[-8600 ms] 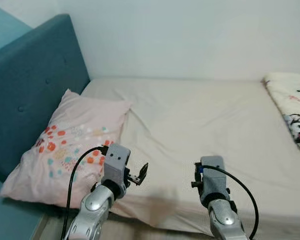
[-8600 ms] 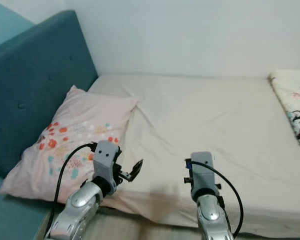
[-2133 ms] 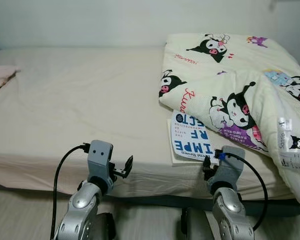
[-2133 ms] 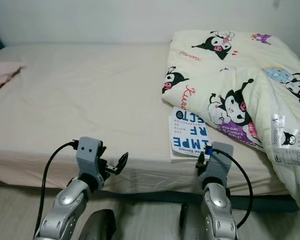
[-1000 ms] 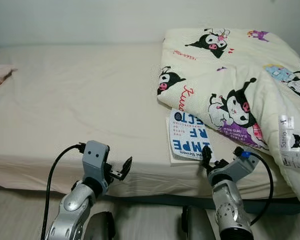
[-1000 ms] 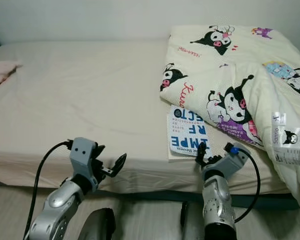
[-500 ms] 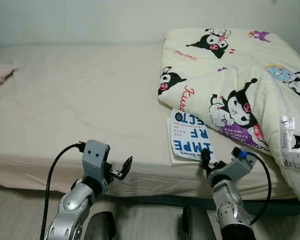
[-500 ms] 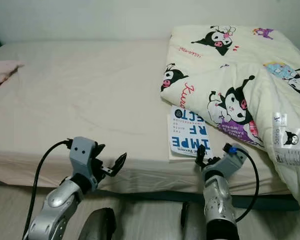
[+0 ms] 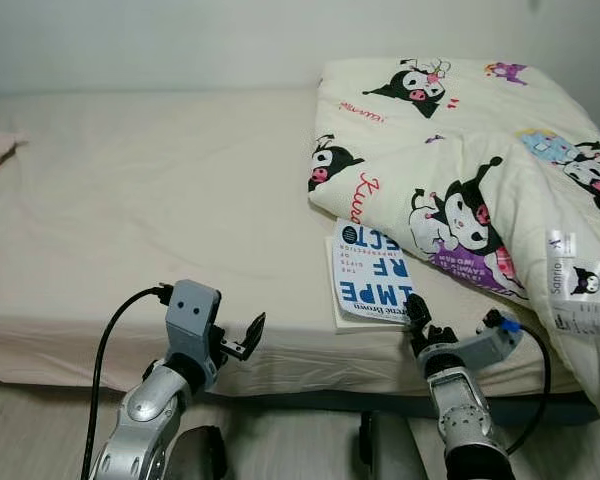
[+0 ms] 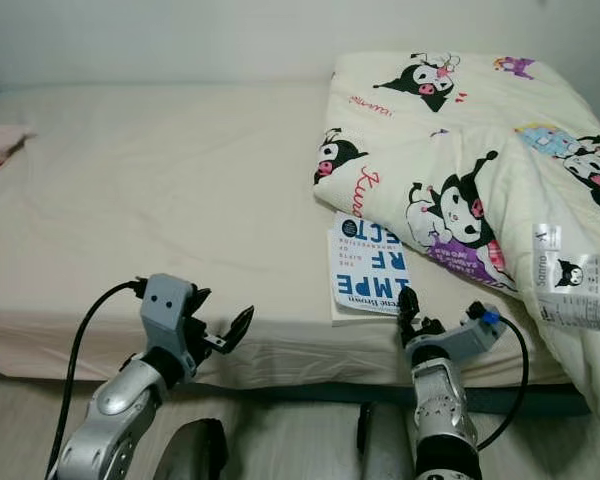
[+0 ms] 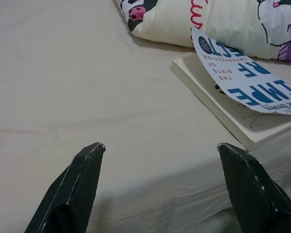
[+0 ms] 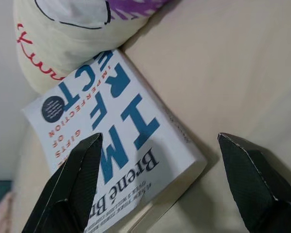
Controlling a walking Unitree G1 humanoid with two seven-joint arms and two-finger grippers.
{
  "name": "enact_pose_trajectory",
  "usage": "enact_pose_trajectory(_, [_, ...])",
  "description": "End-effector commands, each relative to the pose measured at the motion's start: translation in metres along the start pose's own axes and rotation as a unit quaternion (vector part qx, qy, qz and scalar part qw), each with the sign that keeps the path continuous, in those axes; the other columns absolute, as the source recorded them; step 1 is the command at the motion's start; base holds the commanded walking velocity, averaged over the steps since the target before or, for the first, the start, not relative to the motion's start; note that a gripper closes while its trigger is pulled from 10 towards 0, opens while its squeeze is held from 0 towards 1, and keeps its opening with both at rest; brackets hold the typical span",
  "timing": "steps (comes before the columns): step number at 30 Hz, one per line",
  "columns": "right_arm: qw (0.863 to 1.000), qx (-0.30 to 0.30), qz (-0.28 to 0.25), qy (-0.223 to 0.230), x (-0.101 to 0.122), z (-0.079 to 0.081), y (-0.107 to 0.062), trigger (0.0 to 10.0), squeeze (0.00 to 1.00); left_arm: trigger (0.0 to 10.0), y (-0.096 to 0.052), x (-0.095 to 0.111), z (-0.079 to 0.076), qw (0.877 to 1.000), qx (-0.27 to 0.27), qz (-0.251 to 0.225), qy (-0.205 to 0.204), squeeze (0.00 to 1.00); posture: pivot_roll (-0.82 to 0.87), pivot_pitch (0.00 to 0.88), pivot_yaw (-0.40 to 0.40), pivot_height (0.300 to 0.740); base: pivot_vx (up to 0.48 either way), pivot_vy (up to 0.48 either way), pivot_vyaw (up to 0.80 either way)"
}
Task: Clean up the room
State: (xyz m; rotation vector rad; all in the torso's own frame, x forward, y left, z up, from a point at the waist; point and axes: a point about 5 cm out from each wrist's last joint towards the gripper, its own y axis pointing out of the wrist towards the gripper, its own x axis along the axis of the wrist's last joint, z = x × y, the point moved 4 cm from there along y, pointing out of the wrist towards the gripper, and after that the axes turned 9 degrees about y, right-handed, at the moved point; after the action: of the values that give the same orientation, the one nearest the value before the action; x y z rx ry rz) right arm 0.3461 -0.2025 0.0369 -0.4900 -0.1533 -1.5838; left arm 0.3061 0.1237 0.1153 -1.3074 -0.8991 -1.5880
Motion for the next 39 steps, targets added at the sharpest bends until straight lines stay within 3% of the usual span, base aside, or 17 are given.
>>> enact_pose_trajectory(1, [0.995,-0.043,0.075,0.041,-0.042,-0.023,-0.011,10.0,0.0,10.0,-0.003,-0.001,0.001,1.0,0.003,0.001,0.007,0.0,0.02,0.184,0.057,0.573,0.0,0.0,0.0])
enact_pose_trajectory(5, [0.994,-0.036,0.092,0.047,-0.048,-0.022,-0.012,10.0,0.0,10.0,-0.003,-0.001,0.002,1.0,0.005,0.001,0.007,0.0,0.02,0.183,0.059,0.573,0.0,0.0,0.0])
enact_pose_trajectory(7, [0.99,-0.005,0.13,0.057,-0.061,-0.014,-0.014,10.0,0.0,10.0,-0.002,0.0,0.003,1.0,0.012,0.0,0.008,0.0,0.02,0.183,0.057,0.573,0.0,0.0,0.0])
enact_pose_trajectory(11, [0.988,0.019,0.143,0.061,-0.065,-0.007,-0.015,10.0,0.0,10.0,-0.001,0.0,0.005,1.0,0.019,-0.001,0.007,0.0,0.02,0.186,0.057,0.573,0.0,0.0,0.0])
enact_pose_trajectory(20, [0.989,0.062,0.098,0.091,-0.046,0.007,-0.008,10.0,0.0,10.0,-0.002,-0.001,0.006,1.0,0.03,0.0,0.003,0.0,0.02,0.192,0.057,0.573,0.0,0.0,0.0])
enact_pose_trajectory(29, [0.991,0.071,0.034,0.112,-0.022,0.006,-0.004,10.0,0.0,10.0,-0.003,-0.001,0.007,0.999,0.036,-0.001,0.002,0.0,0.03,0.196,0.054,0.573,0.0,0.0,0.0])
enact_pose_trajectory(39, [0.99,0.09,0.026,0.105,-0.013,0.014,0.001,9.8,0.0,10.0,-0.002,-0.001,0.01,0.999,0.039,-0.001,0.005,0.0,0.03,0.194,0.058,0.573,0.0,0.0,0.0])
